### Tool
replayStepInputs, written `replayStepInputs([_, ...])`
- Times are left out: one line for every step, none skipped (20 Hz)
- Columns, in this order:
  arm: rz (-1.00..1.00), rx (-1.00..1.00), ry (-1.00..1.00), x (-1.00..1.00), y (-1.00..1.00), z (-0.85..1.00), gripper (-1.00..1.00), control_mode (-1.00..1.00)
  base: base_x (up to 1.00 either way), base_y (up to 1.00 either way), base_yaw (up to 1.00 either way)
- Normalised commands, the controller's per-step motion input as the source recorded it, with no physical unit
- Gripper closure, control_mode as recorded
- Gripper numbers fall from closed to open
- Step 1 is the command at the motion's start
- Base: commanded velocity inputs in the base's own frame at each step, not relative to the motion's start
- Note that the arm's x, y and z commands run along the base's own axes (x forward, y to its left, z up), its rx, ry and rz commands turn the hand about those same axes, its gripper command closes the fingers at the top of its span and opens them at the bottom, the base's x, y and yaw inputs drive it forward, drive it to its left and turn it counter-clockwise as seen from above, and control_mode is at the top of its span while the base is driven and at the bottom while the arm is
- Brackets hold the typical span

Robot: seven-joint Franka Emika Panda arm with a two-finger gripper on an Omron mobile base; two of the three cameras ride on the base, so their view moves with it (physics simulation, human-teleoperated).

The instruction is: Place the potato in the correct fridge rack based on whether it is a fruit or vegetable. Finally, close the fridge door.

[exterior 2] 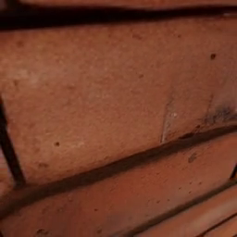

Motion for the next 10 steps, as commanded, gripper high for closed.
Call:
replayStepInputs([0.00,0.00,0.00,0.00,0.00,0.00,1.00,1.00,0.00,-0.84,-0.61])
replayStepInputs([0.00,0.00,0.00,0.00,0.00,0.00,1.00,1.00,0.00,-0.82,-0.59])
replayStepInputs([0.00,0.00,0.00,0.00,0.00,0.00,1.00,1.00,0.00,-0.79,-0.59])
replayStepInputs([0.00,0.00,0.00,0.00,0.00,0.00,1.00,1.00,0.00,-0.78,-0.60])
replayStepInputs([0.00,0.00,0.00,0.00,0.00,0.00,1.00,1.00,0.00,-0.76,-0.60])
replayStepInputs([0.00,0.00,0.00,0.00,0.00,0.00,1.00,1.00,0.00,-0.76,-0.60])
replayStepInputs([0.00,0.00,0.00,0.00,0.00,0.00,1.00,1.00,0.00,-0.76,-0.60])
replayStepInputs([0.00,0.00,0.00,0.00,0.00,0.00,1.00,1.00,0.00,-0.75,-0.60])
replayStepInputs([0.00,0.00,0.00,0.00,0.00,0.00,1.00,1.00,0.00,-0.72,-0.60])
replayStepInputs([0.00,0.00,0.00,0.00,0.00,0.00,1.00,1.00,0.00,-0.68,-0.59])
